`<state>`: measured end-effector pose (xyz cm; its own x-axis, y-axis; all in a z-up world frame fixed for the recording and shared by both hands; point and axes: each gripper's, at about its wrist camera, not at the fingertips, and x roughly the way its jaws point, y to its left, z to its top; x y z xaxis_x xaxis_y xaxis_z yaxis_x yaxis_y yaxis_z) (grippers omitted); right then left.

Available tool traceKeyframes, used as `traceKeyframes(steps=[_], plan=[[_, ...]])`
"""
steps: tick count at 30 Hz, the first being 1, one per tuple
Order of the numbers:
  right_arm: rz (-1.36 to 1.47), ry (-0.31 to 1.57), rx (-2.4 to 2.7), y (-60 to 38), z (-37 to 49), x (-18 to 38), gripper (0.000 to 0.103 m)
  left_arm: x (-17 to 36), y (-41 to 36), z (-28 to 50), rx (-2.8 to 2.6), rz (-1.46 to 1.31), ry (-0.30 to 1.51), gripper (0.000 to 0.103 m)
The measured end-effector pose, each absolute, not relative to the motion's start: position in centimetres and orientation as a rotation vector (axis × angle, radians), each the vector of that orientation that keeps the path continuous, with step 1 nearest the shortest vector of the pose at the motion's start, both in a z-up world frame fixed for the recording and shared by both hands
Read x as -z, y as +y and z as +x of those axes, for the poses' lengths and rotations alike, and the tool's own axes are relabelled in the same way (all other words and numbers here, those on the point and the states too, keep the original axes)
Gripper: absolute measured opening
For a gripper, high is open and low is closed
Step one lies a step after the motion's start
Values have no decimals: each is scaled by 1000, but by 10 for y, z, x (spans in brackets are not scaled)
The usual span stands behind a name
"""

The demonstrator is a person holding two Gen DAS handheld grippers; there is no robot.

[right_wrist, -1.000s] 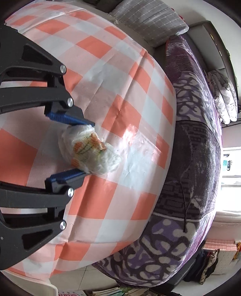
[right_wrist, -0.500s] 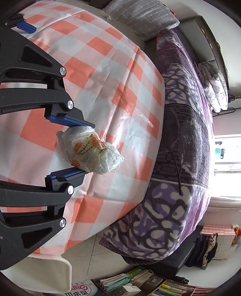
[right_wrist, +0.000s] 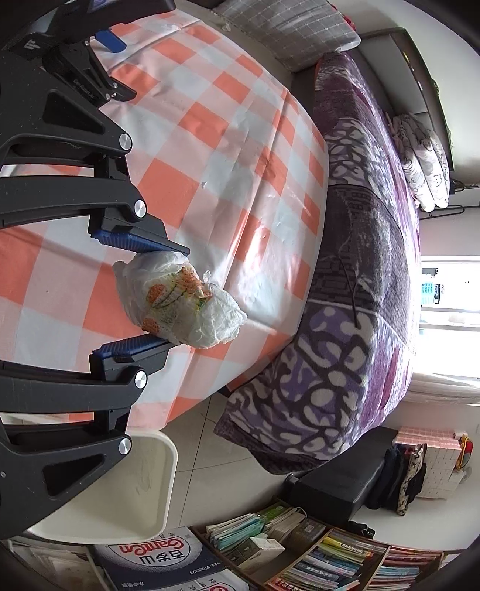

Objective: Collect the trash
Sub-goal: 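Carry the plastic bag bundle over the bin and open the right tool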

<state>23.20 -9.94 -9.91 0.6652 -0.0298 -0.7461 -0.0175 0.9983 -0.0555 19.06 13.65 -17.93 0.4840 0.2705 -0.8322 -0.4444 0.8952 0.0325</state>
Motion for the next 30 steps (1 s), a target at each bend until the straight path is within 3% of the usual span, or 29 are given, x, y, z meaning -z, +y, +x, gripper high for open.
traceKeyframes(steps=[18, 30], plan=[[21, 819, 197, -215, 185, 76, 38, 171, 110, 186, -393, -249, 1042, 97], [270, 869, 413, -313, 144, 79, 42, 87, 0, 176, -72, -196, 882, 97]])
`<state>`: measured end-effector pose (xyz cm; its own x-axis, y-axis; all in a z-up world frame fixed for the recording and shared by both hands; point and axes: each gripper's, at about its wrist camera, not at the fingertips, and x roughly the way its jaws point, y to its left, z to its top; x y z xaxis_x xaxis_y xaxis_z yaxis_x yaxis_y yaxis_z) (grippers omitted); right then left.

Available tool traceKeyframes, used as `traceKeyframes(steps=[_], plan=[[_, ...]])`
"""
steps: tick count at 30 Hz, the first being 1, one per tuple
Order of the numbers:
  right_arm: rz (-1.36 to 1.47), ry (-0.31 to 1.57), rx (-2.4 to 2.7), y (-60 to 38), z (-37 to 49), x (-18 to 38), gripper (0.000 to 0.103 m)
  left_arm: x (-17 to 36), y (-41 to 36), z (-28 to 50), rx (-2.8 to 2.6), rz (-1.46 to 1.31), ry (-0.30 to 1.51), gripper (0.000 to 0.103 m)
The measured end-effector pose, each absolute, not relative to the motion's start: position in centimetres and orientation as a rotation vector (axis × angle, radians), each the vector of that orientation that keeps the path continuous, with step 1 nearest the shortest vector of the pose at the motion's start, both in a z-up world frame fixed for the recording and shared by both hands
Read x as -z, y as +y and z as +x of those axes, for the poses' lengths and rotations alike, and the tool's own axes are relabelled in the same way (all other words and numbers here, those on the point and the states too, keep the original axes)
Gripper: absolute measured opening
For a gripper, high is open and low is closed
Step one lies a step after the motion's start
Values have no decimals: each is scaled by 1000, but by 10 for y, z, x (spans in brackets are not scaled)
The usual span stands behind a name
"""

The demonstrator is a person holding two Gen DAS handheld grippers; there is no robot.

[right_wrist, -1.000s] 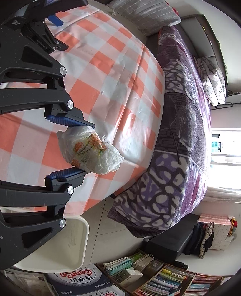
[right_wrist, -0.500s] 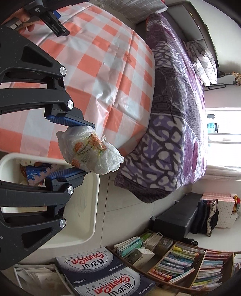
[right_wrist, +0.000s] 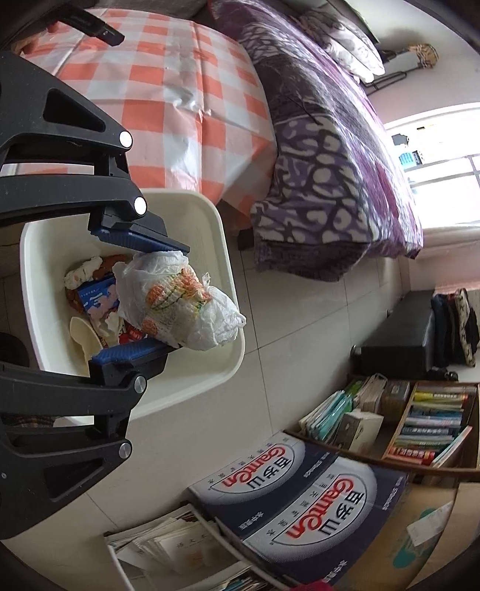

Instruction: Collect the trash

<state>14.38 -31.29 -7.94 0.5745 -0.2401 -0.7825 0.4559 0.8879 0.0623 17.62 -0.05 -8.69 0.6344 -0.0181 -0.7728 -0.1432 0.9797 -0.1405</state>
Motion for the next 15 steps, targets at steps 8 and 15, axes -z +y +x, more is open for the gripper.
traceKeyframes(steps=[8, 15], plan=[[276, 740, 526, -342, 107, 62, 75, 42, -59, 155, 78, -182, 772, 97], [261, 603, 588, -344, 75, 39, 96, 22, -88, 124, 165, -124, 683, 97]])
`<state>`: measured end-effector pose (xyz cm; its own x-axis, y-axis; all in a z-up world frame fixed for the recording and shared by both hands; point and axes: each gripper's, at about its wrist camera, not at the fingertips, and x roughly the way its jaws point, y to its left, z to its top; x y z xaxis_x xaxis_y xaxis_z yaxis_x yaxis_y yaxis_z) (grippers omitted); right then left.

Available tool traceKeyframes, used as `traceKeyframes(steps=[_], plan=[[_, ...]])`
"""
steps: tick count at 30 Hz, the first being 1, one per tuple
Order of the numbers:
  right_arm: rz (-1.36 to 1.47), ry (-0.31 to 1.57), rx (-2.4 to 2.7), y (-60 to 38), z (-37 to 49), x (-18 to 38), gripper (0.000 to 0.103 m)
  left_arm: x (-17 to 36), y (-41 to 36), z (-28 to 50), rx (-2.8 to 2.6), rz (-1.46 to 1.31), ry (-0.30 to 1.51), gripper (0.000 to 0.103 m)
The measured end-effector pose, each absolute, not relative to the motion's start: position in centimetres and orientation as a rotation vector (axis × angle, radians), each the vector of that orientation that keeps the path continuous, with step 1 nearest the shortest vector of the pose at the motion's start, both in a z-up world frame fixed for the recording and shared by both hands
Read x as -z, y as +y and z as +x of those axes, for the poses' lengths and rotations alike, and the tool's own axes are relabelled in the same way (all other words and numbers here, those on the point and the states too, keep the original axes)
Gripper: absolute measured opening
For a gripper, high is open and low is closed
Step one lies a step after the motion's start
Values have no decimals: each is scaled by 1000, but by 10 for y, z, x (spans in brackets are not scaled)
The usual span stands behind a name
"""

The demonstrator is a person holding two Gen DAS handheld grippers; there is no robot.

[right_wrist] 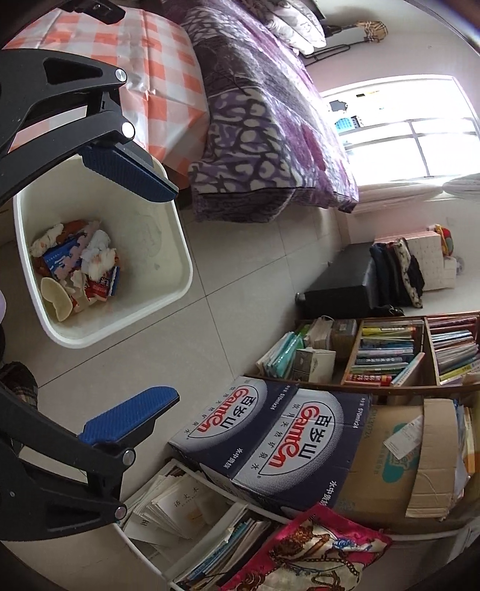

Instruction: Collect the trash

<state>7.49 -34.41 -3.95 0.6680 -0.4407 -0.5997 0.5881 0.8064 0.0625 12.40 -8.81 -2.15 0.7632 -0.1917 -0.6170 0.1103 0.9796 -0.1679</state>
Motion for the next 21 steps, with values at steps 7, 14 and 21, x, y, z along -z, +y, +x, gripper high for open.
traceKeyframes(steps=[7, 14, 21], plan=[[277, 517, 572, -333, 46, 28, 96, 14, -93, 107, 186, -119, 672, 97], [214, 505, 525, -307, 34, 27, 96, 18, -97, 100, 196, -94, 682, 97], [167, 490, 505, -289, 30, 30, 96, 20, -96, 97, 206, -85, 687, 97]])
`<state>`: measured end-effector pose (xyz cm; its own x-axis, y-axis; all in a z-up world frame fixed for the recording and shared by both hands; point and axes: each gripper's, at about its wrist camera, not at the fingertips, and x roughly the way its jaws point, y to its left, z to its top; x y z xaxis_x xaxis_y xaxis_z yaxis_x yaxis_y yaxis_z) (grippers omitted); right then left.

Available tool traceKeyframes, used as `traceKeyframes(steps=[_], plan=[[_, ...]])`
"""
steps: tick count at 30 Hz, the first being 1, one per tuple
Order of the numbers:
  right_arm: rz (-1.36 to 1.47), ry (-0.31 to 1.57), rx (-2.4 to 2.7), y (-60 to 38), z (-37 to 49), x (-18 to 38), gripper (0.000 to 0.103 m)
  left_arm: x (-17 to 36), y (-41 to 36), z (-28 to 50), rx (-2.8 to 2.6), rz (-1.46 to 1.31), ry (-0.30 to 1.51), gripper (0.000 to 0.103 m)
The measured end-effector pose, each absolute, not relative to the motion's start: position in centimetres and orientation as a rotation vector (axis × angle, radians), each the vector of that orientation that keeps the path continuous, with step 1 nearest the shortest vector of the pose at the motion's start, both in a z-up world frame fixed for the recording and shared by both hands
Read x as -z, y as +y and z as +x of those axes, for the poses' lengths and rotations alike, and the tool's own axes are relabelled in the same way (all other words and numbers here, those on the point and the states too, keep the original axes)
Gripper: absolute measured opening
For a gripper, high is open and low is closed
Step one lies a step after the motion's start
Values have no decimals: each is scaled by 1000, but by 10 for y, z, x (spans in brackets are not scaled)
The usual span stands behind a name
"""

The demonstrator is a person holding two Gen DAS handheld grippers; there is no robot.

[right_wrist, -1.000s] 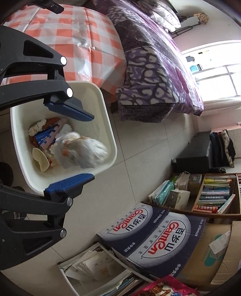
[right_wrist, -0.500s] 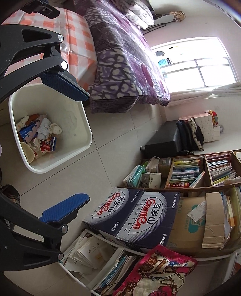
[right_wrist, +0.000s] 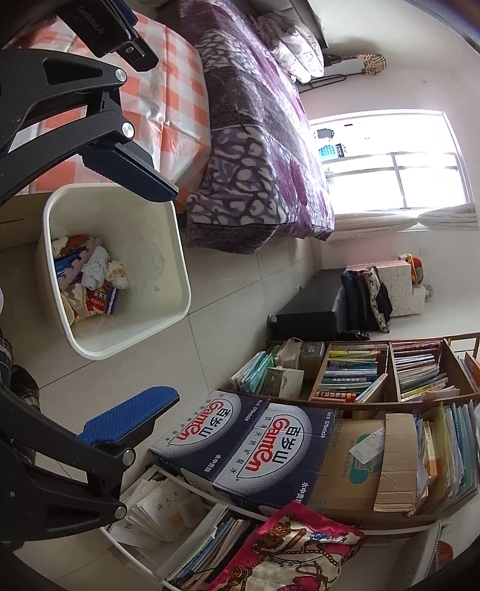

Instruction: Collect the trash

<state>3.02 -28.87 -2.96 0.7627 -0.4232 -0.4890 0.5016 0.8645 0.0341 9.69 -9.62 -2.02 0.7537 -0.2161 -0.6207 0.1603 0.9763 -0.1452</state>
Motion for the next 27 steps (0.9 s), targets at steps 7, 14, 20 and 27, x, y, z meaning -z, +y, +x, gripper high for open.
traceKeyframes(steps=[7, 14, 20, 27], plan=[[156, 494, 486, -282, 33, 31, 96, 18, -99, 94, 204, -65, 679, 97], [148, 493, 473, -279, 34, 31, 96, 16, -99, 93, 197, -59, 672, 97], [154, 494, 475, -278, 33, 31, 96, 14, -97, 94, 191, -62, 674, 97], [151, 493, 477, -277, 34, 31, 96, 15, -96, 96, 190, -63, 679, 97]])
